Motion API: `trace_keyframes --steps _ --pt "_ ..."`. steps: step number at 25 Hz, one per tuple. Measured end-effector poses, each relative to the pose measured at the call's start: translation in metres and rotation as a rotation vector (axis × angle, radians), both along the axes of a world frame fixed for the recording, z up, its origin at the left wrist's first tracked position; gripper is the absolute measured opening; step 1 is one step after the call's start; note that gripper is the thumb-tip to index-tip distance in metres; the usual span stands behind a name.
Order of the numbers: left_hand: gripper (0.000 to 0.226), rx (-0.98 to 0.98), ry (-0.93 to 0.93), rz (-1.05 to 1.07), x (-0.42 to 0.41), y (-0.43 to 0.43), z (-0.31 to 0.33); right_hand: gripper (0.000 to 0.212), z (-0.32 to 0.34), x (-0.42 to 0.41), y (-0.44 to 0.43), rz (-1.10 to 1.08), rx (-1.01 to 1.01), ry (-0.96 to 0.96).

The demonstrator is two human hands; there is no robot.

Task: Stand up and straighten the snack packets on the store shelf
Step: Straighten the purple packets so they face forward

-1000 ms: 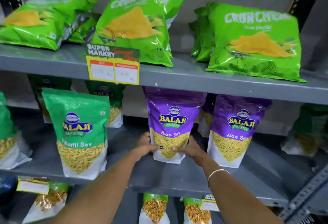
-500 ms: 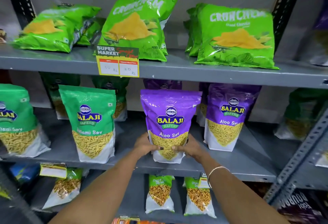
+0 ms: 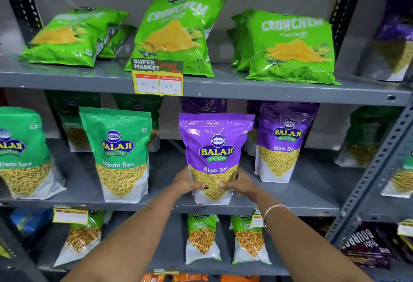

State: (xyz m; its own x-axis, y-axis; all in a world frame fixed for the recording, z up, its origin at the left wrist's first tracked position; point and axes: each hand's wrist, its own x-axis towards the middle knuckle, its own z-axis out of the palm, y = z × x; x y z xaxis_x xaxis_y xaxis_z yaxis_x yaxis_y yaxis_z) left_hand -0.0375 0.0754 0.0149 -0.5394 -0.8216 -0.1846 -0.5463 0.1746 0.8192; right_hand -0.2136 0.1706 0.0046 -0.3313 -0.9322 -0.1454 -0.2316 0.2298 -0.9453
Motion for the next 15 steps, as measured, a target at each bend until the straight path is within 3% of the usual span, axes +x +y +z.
trace_keyframes --steps 2,4,5,7,9,11,15 --pt "0.065 0.038 -0.273 -0.098 0.001 0.004 0.015 0.062 0.006 0.002 0.005 -0.014 0.045 -0.015" --pt "0.049 0.187 -0.608 -0.169 -0.001 0.004 0.027 0.083 0.004 -0.007 0.01 -0.11 0.109 0.07" --pt "0.047 0.276 -0.708 -0.211 -0.005 0.005 0.03 0.09 0.001 -0.016 0.012 -0.162 0.139 0.12" --pt "0.034 0.427 -0.786 -0.321 -0.02 0.015 0.034 0.083 -0.001 -0.036 0.022 -0.244 0.182 0.225" --pt "0.031 0.488 -0.774 -0.401 -0.047 0.031 0.035 0.068 0.001 -0.062 0.033 -0.33 0.261 0.317" --pt "0.032 0.46 -0.669 -0.407 -0.081 0.045 0.034 0.073 0.007 -0.091 0.045 -0.455 0.297 0.381" --pt "0.06 0.4 -0.187 -0.211 -0.158 0.06 0.023 0.089 0.014 -0.161 0.053 -0.635 0.224 0.369"
